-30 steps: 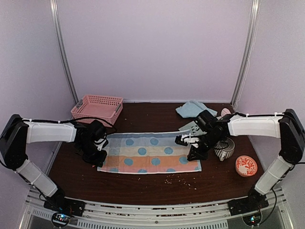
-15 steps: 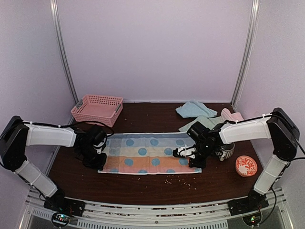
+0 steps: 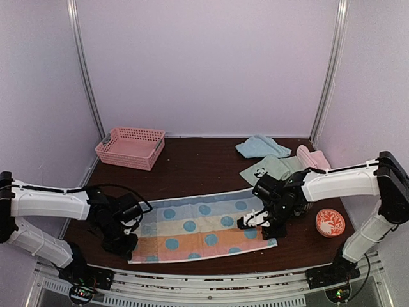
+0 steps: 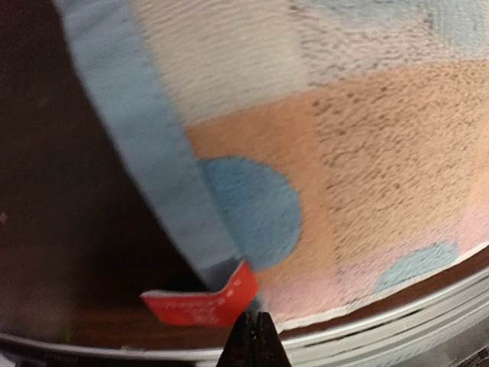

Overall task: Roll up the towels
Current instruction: Move the towel to the center of the board.

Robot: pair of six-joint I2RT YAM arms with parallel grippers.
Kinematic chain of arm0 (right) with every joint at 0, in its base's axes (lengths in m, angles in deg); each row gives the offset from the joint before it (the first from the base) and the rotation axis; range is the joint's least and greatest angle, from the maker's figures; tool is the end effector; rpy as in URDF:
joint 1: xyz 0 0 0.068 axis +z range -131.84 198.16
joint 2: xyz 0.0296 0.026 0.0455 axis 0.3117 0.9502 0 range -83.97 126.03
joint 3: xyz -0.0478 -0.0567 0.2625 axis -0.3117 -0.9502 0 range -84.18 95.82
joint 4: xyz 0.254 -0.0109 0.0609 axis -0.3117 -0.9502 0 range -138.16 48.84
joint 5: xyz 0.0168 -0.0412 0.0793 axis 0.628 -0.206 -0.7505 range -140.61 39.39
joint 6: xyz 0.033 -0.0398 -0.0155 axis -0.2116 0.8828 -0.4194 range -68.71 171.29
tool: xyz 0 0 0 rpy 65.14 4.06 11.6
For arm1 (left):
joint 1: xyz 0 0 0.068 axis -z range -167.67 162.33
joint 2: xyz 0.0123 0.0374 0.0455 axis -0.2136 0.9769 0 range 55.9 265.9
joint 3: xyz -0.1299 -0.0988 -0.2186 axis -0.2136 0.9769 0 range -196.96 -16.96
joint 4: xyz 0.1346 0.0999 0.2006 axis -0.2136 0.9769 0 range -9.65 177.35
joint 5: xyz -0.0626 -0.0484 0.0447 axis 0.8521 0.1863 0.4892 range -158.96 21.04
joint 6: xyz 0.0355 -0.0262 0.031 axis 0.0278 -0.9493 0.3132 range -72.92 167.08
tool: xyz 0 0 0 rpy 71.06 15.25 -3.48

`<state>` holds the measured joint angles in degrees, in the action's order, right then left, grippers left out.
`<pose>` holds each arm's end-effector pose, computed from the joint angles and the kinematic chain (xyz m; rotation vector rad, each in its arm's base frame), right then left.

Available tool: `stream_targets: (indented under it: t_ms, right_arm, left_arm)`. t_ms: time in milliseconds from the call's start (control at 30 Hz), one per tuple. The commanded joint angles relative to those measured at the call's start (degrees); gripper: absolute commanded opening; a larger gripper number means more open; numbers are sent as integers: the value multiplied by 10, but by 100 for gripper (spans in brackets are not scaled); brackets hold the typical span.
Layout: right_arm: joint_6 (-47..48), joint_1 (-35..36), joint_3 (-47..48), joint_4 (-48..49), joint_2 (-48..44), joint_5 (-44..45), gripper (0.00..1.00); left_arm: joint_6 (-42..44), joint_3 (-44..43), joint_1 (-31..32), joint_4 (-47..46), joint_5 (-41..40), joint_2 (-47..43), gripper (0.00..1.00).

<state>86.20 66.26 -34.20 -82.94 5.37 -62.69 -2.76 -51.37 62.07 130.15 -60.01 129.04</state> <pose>0.1688 0.1994 0.1609 -2.0021 2.2255 0.3412 0.1088 -0.1369 0.1506 -0.0002 -3.0333 0.1829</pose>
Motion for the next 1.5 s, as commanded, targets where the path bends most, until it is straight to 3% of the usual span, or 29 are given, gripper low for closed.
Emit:
stream_targets:
  t_ms: [0, 133, 300, 467, 633, 833, 933, 1067, 1300, 1467]
  right_arm:
    - [28, -30, 62, -88, -48, -37, 28]
    - [51, -127, 169, -146, -10, -119, 30]
    - [-50, -227, 235, -59, 76, -103, 15]
    - [-129, -251, 272, 24, 162, -32, 10]
    - [-140, -255, 317, 52, 236, -9, 9]
    - [-178, -277, 387, 79, 312, 112, 8]
    - [-186, -298, 439, 91, 339, 121, 8]
    - [-186, -298, 506, 39, 345, 51, 11]
    - [-165, -259, 355, 41, 191, -86, 23]
    - [-134, -221, 250, 38, 137, -135, 17]
  left_arm:
    - [15, -105, -25, 140, -6, -20, 0]
    - [68, -202, -39, 151, -35, 23, 2]
    - [115, -233, -58, 84, -77, 101, 0]
    - [136, -234, -61, 2, -98, 174, 0]
    - [157, -220, -62, -34, -117, 211, 0]
    - [178, -229, -63, -48, -132, 248, 0]
    - [185, -240, -67, -52, -141, 261, 0]
    - [197, -259, -73, -47, -152, 272, 0]
    - [220, -282, -89, -37, -145, 239, 0]
    - [241, -292, -120, -22, -133, 214, 0]
